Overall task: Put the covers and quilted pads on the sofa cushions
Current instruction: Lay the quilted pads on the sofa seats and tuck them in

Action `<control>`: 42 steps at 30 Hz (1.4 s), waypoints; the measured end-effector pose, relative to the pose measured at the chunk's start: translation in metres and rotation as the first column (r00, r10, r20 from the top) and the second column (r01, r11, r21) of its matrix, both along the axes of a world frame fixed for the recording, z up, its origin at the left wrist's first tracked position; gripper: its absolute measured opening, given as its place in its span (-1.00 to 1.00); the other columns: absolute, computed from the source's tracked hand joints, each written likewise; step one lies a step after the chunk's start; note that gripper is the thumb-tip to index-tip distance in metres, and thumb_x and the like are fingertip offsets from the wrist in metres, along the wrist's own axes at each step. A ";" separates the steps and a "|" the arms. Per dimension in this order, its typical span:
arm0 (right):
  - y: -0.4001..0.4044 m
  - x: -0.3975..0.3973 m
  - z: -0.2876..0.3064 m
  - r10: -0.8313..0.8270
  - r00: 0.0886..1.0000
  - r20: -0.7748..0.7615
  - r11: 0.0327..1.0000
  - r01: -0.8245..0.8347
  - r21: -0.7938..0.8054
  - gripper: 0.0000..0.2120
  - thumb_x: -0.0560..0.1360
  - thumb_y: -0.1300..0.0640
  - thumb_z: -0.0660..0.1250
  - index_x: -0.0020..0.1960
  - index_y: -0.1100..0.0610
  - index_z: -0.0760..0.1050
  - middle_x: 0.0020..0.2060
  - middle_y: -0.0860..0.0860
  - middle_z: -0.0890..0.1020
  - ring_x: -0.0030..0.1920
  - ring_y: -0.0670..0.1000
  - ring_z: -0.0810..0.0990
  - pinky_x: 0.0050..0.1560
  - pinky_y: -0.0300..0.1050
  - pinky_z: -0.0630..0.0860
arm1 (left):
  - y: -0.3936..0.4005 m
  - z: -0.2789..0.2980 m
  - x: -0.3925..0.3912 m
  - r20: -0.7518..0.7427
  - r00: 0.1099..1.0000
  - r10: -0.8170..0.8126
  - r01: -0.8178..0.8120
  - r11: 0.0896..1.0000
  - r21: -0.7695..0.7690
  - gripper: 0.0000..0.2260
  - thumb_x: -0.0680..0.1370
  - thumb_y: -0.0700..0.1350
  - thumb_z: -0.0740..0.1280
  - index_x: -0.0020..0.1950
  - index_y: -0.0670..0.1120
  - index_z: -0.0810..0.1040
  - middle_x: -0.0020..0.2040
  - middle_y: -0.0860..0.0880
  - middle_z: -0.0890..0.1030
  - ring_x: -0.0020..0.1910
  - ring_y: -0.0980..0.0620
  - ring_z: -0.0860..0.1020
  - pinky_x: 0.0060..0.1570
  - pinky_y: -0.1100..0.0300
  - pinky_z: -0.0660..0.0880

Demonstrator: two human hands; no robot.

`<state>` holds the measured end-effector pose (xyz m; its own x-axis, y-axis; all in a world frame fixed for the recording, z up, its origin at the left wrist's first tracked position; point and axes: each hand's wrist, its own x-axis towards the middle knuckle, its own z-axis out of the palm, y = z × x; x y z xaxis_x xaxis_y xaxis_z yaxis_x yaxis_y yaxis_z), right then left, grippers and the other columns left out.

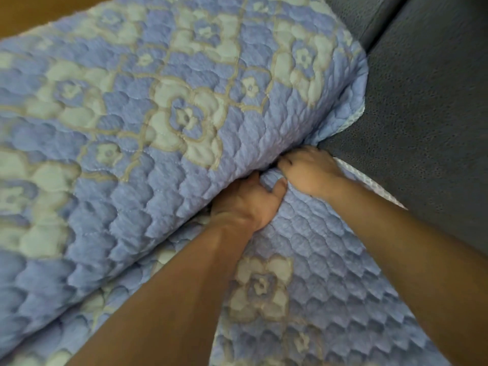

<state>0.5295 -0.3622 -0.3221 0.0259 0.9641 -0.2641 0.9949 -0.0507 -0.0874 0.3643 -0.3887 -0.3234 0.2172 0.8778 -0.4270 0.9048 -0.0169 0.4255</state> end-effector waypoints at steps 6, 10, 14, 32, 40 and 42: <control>-0.043 -0.005 0.022 0.057 0.997 0.056 0.993 -0.062 0.104 -0.38 0.52 -0.15 -0.17 0.32 0.04 0.50 0.35 0.02 0.52 0.38 0.14 0.39 0.41 0.11 0.26 | -0.070 0.044 -0.043 -0.214 0.977 0.015 0.031 0.978 0.207 -0.46 0.60 0.31 0.08 0.18 -0.13 0.49 0.01 -0.17 0.66 0.00 -0.21 0.64 -0.09 0.05 0.52; -0.057 -0.091 0.038 0.362 0.929 -0.075 0.932 -0.359 0.047 -0.48 0.49 -0.12 -0.05 0.04 0.11 0.59 0.11 0.11 0.66 0.16 0.17 0.56 0.20 0.02 0.46 | -0.090 0.055 -0.093 -0.304 0.953 0.016 0.045 0.980 0.192 -0.49 0.59 0.23 0.07 0.08 -0.14 0.60 -0.08 -0.20 0.66 -0.07 -0.23 0.64 -0.08 0.00 0.53; -0.060 -0.136 0.021 0.305 0.927 -0.219 0.946 -0.321 -0.042 -0.44 0.50 -0.12 -0.04 0.27 0.06 0.55 0.30 0.10 0.58 0.31 0.15 0.49 0.36 0.08 0.39 | -0.085 0.037 -0.093 -0.363 0.918 -0.161 0.235 0.957 0.172 -0.25 0.54 0.07 -0.38 0.46 -0.18 0.39 0.31 -0.32 0.49 0.25 -0.36 0.47 0.21 -0.29 0.37; -0.079 -0.163 0.038 0.379 0.923 0.065 0.922 -0.370 -0.112 -0.47 0.55 -0.18 -0.09 0.26 -0.03 0.53 0.32 0.05 0.56 0.28 0.14 0.50 0.27 0.06 0.36 | -0.139 0.049 -0.198 -0.193 0.963 0.189 -0.205 0.977 -0.063 -0.19 0.50 0.52 -0.13 0.30 -0.02 0.57 0.41 -0.07 0.51 0.43 -0.12 0.40 0.43 -0.01 0.26; -0.056 -0.181 0.023 0.350 0.929 -0.116 0.911 -0.367 -0.190 -0.36 0.59 -0.36 -0.11 0.60 -0.22 -0.21 0.61 -0.14 -0.14 0.61 0.02 -0.13 0.60 0.14 -0.08 | -0.129 0.025 -0.190 -0.265 0.947 0.182 -0.202 0.978 -0.053 -0.13 0.46 0.52 -0.25 0.37 0.04 0.54 0.30 -0.09 0.58 0.33 -0.16 0.49 0.28 -0.02 0.40; -0.054 -0.178 0.025 0.344 0.932 -0.115 0.905 -0.362 -0.223 -0.36 0.61 -0.35 -0.09 0.60 -0.23 -0.20 0.61 -0.13 -0.15 0.61 0.02 -0.14 0.60 0.12 -0.09 | -0.131 0.032 -0.193 -0.239 0.956 0.171 -0.193 0.979 -0.071 -0.20 0.52 0.50 -0.12 0.32 -0.03 0.57 0.33 -0.09 0.56 0.36 -0.13 0.47 0.33 0.01 0.36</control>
